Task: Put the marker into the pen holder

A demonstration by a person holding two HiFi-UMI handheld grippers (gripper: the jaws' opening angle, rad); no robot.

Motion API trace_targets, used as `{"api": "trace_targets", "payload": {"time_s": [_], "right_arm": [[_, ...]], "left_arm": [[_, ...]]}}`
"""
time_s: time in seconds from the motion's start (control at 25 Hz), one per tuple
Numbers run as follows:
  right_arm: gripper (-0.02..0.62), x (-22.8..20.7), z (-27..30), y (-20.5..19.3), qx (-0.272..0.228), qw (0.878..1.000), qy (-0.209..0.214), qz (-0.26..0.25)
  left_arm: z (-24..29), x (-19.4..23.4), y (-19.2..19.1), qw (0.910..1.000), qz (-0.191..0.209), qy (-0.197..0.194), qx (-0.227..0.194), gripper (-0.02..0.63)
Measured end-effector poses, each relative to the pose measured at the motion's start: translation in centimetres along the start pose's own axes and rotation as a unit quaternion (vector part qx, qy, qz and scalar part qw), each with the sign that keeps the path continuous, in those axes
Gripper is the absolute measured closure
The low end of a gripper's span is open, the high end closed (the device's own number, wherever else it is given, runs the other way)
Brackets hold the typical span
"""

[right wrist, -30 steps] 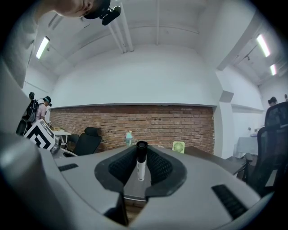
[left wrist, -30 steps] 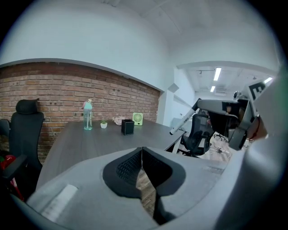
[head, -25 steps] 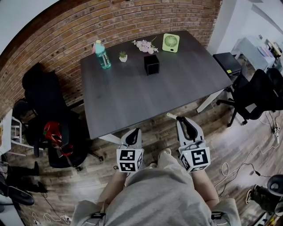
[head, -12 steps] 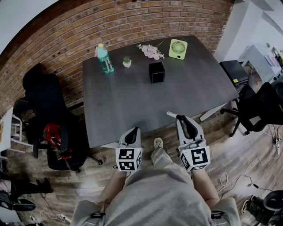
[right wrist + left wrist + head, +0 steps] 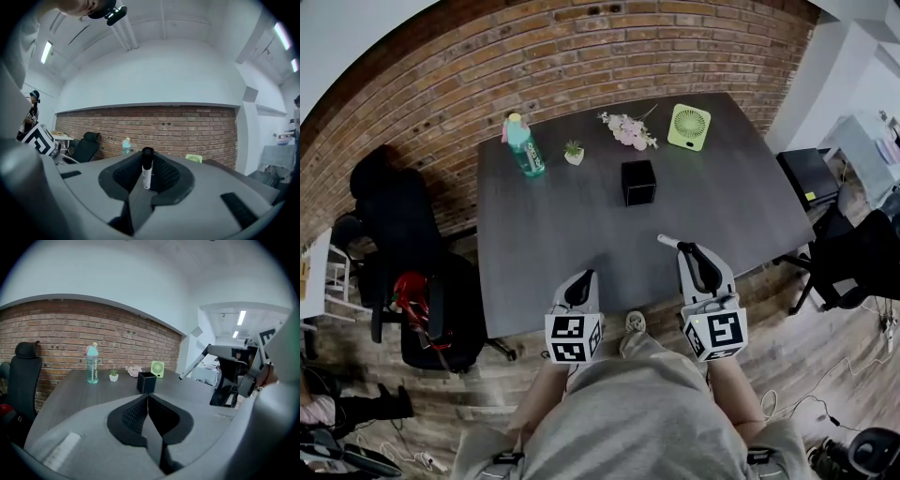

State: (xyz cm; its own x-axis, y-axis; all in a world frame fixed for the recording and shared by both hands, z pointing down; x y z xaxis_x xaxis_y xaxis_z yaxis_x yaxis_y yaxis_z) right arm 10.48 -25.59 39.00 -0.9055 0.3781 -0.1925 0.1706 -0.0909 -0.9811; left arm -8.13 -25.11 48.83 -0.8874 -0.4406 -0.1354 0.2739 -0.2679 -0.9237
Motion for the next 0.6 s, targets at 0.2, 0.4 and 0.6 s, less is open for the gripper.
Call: {"api": "trace_targets", "payload": {"time_s": [0.2, 0.4, 0.6], "right_arm": [[0.523, -2.0, 3.4, 0.3, 0.003, 1.000, 0.011, 0.000], [0.523, -3.4, 6.8, 0.7, 0.007, 1.000, 0.023, -0.003], [0.523, -4.5, 9.9, 0.6, 0.015, 0.999, 0.036, -0.006]], "left_arm": [[2.6, 1.0, 0.8, 0.9998, -0.014, 0.012, 0.004, 0.589], [4.5, 2.2, 1.1, 0.9994, -0.016, 0.027, 0.013, 0.589], [6.2, 3.4, 1.3, 0.9987, -0.025, 0.042, 0.017, 0.589]]}}
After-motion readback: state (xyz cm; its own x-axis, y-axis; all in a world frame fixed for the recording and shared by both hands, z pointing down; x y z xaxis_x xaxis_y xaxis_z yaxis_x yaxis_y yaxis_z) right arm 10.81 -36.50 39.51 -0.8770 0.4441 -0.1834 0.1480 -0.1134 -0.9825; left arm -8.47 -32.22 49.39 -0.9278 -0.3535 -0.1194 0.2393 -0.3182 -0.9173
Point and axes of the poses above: the fingertips, and each gripper's own axes: z forward along the fingers, x to its left, y out of its top, the point moved 1 cm from there along -z, backward along the fingers, and after that the axes turned 14 degrees about z, right-handed, at the moved point
